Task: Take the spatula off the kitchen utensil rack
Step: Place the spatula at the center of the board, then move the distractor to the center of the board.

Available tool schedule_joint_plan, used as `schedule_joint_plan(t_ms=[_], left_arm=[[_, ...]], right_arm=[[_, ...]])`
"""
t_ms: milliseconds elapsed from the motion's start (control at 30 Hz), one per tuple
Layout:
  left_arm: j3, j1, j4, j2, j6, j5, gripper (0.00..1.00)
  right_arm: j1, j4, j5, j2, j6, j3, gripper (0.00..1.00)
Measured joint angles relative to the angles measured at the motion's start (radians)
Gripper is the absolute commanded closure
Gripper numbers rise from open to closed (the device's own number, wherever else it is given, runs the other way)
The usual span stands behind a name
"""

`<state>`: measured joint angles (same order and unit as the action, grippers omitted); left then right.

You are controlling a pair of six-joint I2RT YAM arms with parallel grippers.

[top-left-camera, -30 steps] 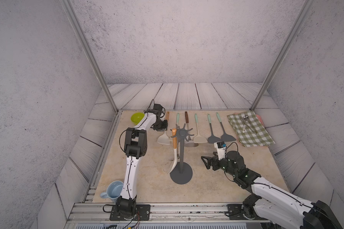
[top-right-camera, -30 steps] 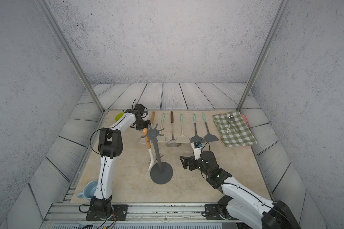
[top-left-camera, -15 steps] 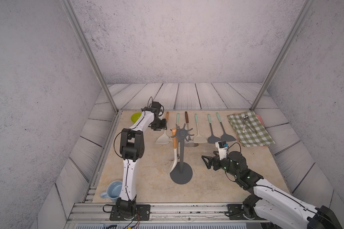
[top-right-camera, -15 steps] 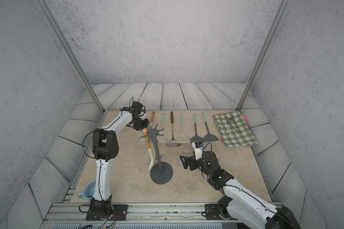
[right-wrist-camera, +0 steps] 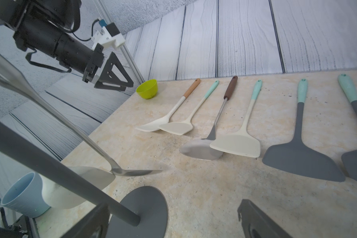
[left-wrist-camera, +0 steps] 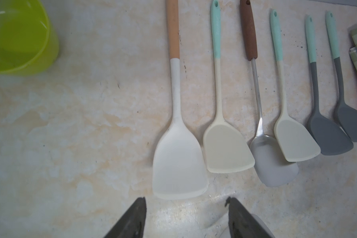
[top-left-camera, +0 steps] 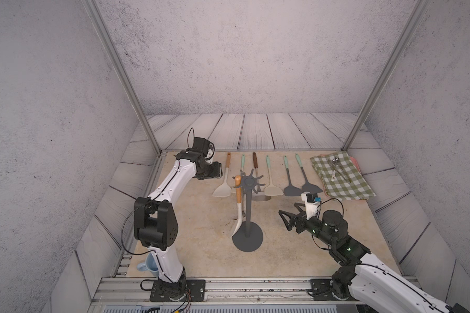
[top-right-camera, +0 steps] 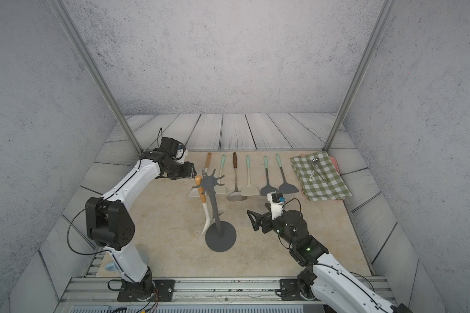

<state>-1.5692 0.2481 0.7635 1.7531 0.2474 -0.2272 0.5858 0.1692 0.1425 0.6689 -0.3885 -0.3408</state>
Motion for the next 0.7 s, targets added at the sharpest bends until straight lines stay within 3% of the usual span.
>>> schedule_joint_plan(t_ms=[167, 367, 700], left_arm=[[0.129, 0.0, -0.072, -0.123, 0.035, 0.02, 0.21], [0.137, -0.002, -0.114, -0.148, 0.048, 0.083, 0.03], [-0.07, -0.037, -0.063, 0.003, 0.029, 0.206, 0.02]], right_arm=[[0.0, 0.0, 0.016, -0.035, 0.0, 0.003, 0.01], [0.0, -0.001, 0.023, -0.041, 0.0, 0.004, 0.01], [0.0, 0.0, 0.024, -0.026, -0.004, 0.004, 0.01]])
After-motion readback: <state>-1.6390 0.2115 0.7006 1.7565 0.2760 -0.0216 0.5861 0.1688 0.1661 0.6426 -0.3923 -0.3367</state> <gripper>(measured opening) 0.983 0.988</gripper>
